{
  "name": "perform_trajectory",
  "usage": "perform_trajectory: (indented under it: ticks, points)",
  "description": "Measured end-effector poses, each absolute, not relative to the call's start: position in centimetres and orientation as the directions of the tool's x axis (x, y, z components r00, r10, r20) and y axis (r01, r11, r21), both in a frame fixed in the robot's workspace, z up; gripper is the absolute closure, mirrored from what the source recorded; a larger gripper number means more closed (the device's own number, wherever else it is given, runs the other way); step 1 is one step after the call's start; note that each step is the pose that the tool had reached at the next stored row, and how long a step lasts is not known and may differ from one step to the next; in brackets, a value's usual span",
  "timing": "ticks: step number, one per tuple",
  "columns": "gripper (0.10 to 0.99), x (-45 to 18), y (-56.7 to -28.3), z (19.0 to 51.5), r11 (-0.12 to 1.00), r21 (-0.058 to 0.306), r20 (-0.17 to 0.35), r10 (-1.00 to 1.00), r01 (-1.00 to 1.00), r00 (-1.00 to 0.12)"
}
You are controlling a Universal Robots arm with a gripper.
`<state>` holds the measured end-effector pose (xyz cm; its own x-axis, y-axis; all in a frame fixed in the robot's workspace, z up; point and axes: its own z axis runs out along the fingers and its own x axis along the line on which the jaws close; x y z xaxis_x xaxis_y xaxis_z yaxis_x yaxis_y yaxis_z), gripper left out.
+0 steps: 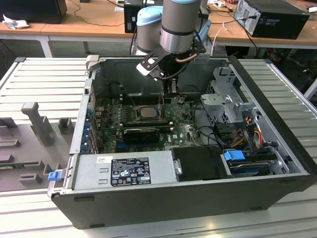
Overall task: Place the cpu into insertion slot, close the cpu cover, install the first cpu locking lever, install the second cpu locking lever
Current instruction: 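Close the cpu cover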
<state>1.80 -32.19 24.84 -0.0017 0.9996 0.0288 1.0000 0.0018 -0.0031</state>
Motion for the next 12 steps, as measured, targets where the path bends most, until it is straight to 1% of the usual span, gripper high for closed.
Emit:
perform_trajectory:
  ticks: [8, 12]
  points:
    - [0.980, 0.9, -32.2, 24.8, 0.002, -0.003, 0.029, 1.000, 1.000, -0.002]
    - [0.980, -0.2, -32.2, 24.2, 0.002, -0.002, 0.029, 1.000, 1.000, -0.002]
